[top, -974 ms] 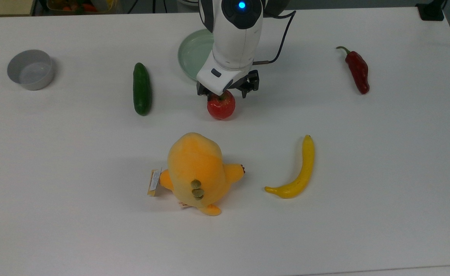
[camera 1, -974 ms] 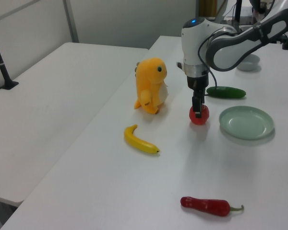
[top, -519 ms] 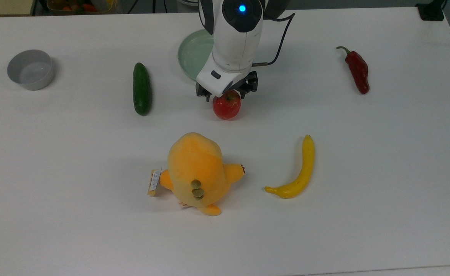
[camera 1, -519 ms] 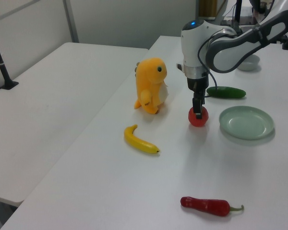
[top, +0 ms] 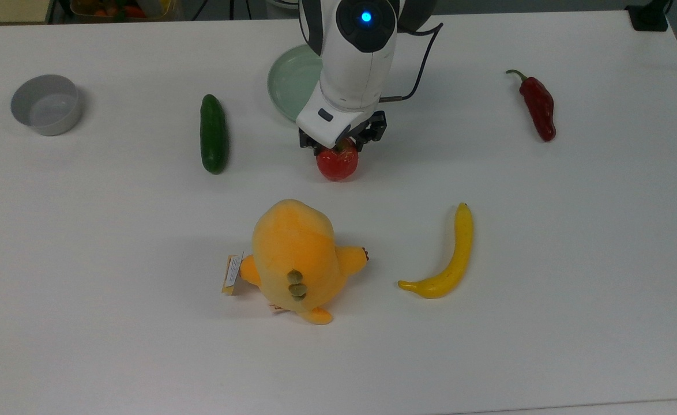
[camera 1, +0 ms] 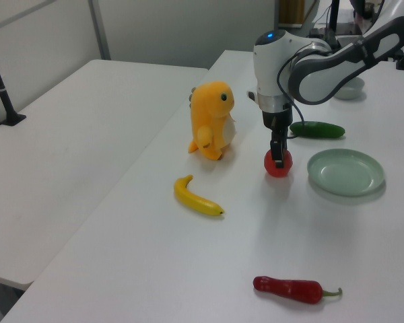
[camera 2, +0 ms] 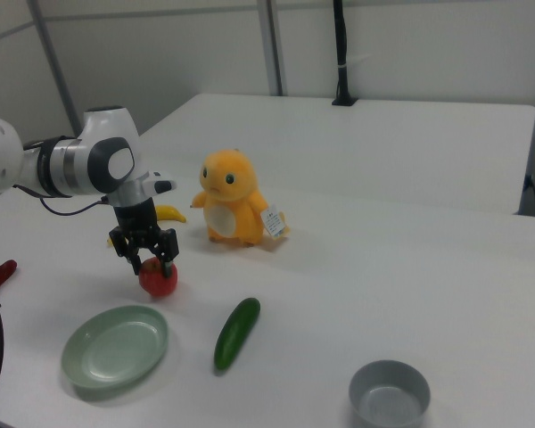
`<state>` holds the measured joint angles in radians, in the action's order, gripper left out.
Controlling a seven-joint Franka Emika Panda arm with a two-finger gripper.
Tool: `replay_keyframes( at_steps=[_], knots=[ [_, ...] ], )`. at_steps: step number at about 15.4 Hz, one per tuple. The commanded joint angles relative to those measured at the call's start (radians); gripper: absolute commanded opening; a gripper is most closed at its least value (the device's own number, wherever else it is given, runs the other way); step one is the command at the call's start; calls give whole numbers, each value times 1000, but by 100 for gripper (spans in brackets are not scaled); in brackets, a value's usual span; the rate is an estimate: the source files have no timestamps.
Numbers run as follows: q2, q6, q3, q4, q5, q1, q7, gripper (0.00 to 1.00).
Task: Put the red apple in the bowl
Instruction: 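Lift the grasped red apple off the table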
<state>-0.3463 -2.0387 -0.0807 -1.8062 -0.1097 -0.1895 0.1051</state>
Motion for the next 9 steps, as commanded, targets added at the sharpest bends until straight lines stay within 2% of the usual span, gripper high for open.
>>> replay_keyframes(
  at_steps=[1, 2, 9],
  knots=[
    [6, -41, 2, -21, -19, -8, 4, 32],
    [6, -40, 2, -21, -19, -8, 4, 27],
    [36, -35, 1, -18, -19, 1, 5, 27]
  ],
)
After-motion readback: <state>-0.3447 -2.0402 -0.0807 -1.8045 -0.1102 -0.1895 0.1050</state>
